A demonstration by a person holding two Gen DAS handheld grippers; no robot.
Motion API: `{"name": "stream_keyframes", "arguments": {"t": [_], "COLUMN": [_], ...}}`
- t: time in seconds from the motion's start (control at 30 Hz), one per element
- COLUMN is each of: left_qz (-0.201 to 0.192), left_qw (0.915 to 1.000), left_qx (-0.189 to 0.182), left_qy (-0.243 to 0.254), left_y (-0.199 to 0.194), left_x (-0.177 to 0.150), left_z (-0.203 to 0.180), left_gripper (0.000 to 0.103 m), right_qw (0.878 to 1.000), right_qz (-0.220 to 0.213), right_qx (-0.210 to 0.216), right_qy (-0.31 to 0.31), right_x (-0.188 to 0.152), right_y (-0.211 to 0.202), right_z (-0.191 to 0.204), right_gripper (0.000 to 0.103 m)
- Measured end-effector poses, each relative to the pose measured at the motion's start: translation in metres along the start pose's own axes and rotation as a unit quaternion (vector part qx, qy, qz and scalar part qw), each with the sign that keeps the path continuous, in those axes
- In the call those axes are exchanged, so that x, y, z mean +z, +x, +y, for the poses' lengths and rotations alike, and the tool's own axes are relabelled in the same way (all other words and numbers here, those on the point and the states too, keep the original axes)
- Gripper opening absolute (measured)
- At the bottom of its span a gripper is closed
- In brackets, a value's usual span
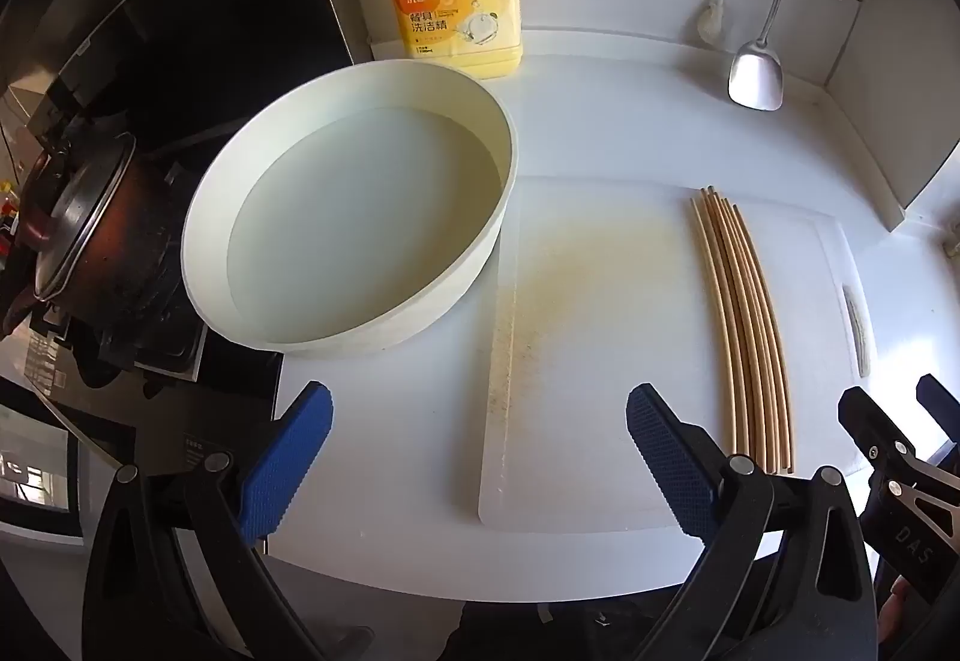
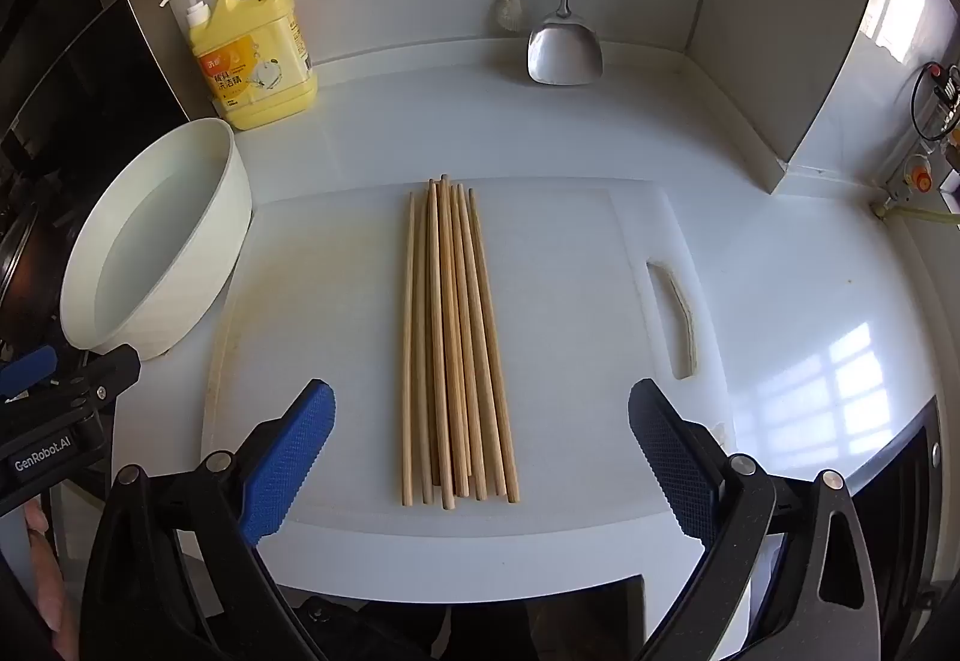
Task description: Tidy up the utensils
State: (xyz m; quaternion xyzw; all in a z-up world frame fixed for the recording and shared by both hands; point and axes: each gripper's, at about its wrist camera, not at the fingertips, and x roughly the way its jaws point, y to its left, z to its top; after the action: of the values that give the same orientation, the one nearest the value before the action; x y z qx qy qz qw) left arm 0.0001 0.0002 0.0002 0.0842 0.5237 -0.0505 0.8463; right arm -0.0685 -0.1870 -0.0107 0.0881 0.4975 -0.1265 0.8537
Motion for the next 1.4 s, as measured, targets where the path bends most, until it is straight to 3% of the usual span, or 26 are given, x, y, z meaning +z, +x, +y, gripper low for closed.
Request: {"name": "stream_keyframes", "arguments": {"t": [1.4], "left_qz": [0.001], "left_qw": [1.0], "left_qx": [-0.005], "left_qy": [-0.004], "left_y": [-0.002], "left_x": [-0.003], "left_z": [0.014], "left_gripper": [0.097], "right_qw": [1.0], "right_qz": [-0.005], "right_qx": [0.001], "right_qy": [-0.004], "right_x": [0.001], "right_y": [-0.003], "right_z": [0.008], "right_gripper": [0.094]}}
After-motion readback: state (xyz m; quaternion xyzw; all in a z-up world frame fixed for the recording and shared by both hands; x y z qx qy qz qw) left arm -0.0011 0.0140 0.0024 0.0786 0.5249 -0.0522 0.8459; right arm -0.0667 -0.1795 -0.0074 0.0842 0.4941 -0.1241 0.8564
